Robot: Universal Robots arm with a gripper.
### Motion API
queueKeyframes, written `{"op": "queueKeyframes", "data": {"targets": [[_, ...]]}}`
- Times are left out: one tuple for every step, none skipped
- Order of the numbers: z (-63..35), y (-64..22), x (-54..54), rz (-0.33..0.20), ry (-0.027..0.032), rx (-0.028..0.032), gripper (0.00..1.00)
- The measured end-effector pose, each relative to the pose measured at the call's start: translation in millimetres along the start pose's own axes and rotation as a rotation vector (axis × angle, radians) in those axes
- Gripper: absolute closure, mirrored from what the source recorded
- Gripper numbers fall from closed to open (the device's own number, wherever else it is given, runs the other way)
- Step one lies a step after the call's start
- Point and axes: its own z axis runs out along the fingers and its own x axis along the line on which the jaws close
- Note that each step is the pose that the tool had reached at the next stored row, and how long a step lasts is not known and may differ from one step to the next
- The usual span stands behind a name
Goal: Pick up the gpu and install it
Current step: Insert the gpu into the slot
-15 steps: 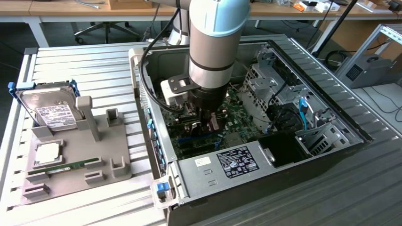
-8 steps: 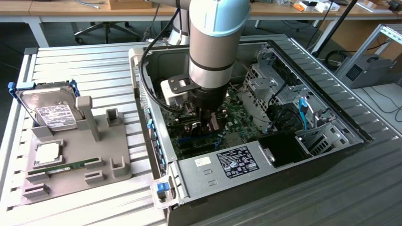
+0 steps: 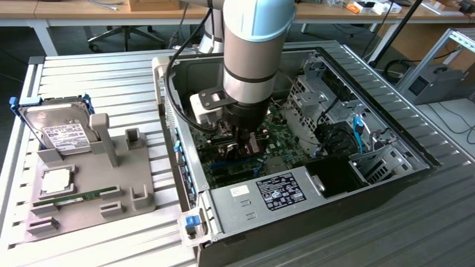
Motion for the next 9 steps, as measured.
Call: {"op": "queueKeyframes", "data": {"targets": [[-1.3,-0.1,0.0,0.0,0.0,0.0,0.73],[-1.5,-0.2,-0.1,0.0,-0.0002,0.001,0.73],[-1.5,-0.2,-0.1,0.0,-0.0002,0.0025,0.73],[-1.6,-0.1,0.0,0.0,0.0,0.0045,0.73],[-1.6,0.1,0.0,0.0,0.0001,0.0067,0.73],[-1.7,0.5,0.0,0.0,0.0002,0.0097,0.73],[-1.7,1.1,0.0,0.0,0.0001,0.0132,0.73],[-1.8,1.8,-0.1,0.0,0.0001,0.0165,0.73],[-1.9,2.3,-0.1,-0.001,0.0002,0.0192,0.73]]}}
